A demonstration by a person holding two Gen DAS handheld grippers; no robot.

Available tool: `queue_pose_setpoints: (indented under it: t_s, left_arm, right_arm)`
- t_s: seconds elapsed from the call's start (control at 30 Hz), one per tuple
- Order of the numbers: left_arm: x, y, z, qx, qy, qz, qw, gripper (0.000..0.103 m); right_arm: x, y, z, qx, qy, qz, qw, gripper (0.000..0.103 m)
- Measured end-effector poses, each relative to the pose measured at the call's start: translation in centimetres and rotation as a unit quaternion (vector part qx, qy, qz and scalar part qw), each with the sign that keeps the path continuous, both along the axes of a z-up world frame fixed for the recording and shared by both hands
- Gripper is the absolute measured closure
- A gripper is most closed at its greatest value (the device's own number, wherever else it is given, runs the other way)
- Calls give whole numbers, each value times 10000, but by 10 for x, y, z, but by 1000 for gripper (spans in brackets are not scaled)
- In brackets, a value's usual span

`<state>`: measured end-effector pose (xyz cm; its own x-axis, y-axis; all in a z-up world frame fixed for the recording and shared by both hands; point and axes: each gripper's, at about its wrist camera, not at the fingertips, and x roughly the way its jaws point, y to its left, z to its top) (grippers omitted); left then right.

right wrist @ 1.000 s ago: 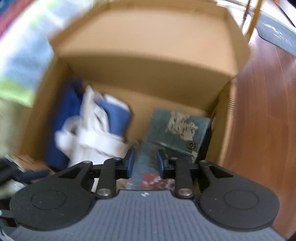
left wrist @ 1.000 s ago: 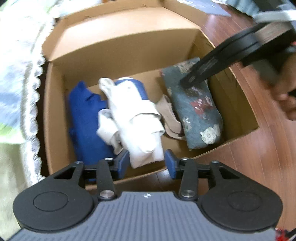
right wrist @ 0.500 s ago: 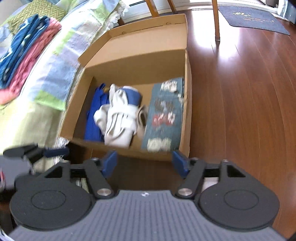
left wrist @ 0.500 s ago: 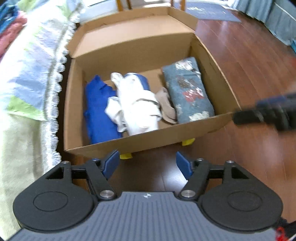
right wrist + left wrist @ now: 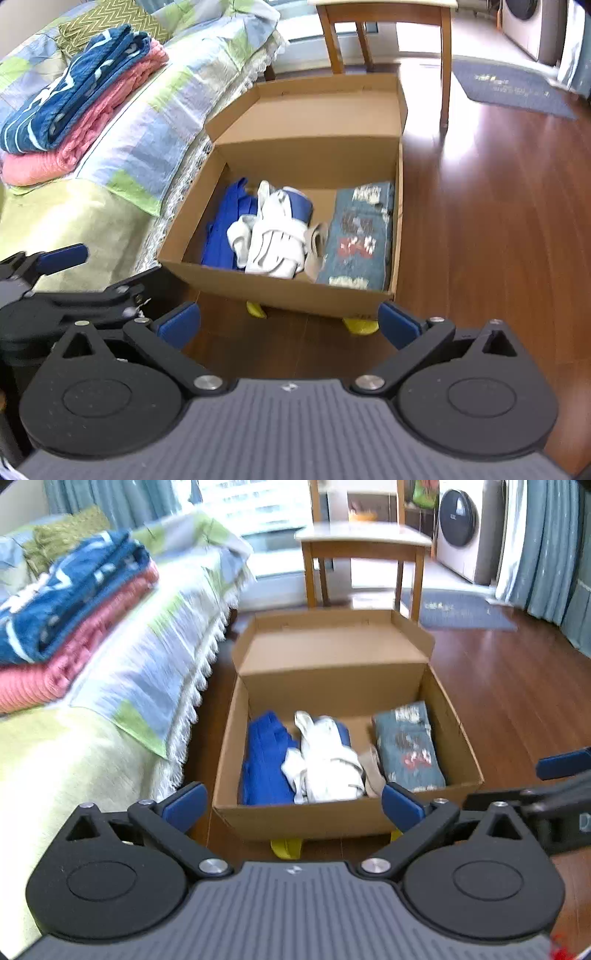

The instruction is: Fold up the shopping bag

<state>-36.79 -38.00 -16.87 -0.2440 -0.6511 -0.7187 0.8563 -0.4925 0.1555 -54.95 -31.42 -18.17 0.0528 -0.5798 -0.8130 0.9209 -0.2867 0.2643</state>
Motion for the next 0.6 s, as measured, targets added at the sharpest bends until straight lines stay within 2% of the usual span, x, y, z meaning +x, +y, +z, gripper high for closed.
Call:
queue_pose_setpoints:
  t_s: [0.13, 0.33, 0.5, 0.6]
  left_arm:
    - [9, 2, 1, -84, -83, 244, 9996, 2]
    - [26, -6, 0, 292, 186, 652, 9973, 2]
    - [28, -12, -2, 72, -157, 912, 9957, 2]
    - [28, -19, -4, 156, -184, 929, 9954, 2]
  right_arm:
    - [7, -7, 0, 82, 489, -110, 9987, 1]
    - [13, -16, -5, 222, 765, -319, 9963, 1]
    - [17, -21, -10, 229, 945, -427, 9944, 1]
    - [19, -27, -13, 251, 1057, -459, 9930, 1]
